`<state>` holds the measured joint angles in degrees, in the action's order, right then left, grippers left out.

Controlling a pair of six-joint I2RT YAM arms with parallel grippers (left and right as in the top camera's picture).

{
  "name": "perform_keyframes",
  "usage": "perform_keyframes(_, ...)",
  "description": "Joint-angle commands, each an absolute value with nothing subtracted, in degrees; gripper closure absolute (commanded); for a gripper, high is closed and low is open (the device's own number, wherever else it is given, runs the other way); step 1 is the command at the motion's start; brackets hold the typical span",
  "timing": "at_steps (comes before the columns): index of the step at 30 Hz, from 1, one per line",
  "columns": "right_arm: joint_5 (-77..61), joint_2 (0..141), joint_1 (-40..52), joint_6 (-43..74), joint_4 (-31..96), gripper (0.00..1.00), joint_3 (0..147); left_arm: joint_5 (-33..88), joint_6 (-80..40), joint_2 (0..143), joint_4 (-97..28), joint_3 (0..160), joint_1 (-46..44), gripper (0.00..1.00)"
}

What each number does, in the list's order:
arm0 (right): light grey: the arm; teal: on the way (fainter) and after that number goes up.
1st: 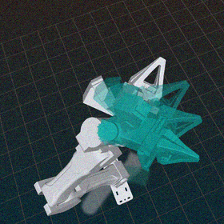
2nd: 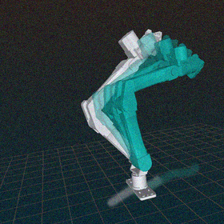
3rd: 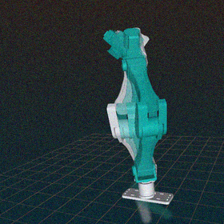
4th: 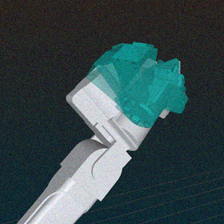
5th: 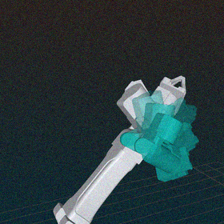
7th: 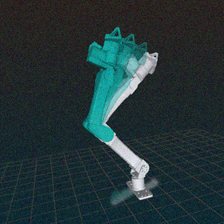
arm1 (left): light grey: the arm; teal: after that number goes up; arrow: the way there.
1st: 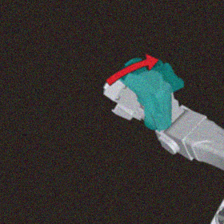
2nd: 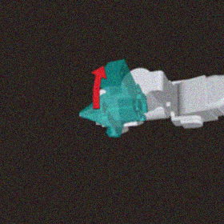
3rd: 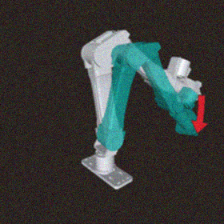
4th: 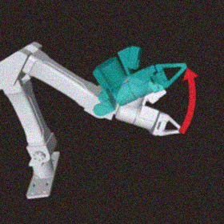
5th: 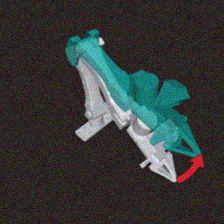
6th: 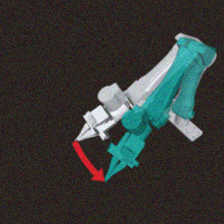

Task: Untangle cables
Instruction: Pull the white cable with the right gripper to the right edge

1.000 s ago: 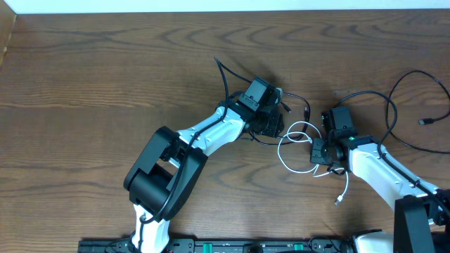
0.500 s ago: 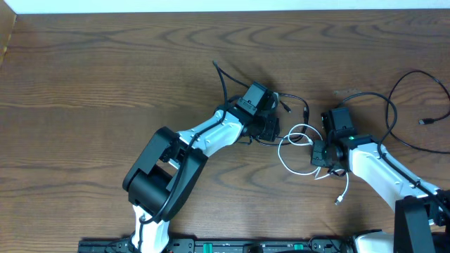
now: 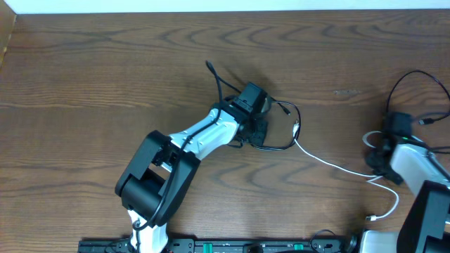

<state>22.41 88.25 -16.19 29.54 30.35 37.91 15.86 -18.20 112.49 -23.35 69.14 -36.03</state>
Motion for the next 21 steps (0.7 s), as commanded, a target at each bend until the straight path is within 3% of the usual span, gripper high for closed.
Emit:
perform_keyframes(1, 21.5, 88.8, -23.2, 31.5, 29.5, 0.99, 37.9, 10.9, -18.3, 115.9, -26.2, 66.5, -33.1, 0.56)
perform_keyframes(10, 10.8, 88.8, -35.2, 34.2, 26.8, 0.99, 37.9, 11.2, -18.3, 115.9, -28.3, 66.5, -28.2, 0.57)
perform_keyframes(15, -5.3, 88.8, -35.1, 25.5, 18.3, 0.99, 37.9, 14.0, -18.3, 115.9, -28.3, 66.5, -28.4, 0.57)
perform_keyframes(21, -17.2, 88.7, -33.1, 23.5, 11.4, 0.99, 44.6, 14.5, -18.3, 115.9, -28.7, 66.5, -30.1, 0.57)
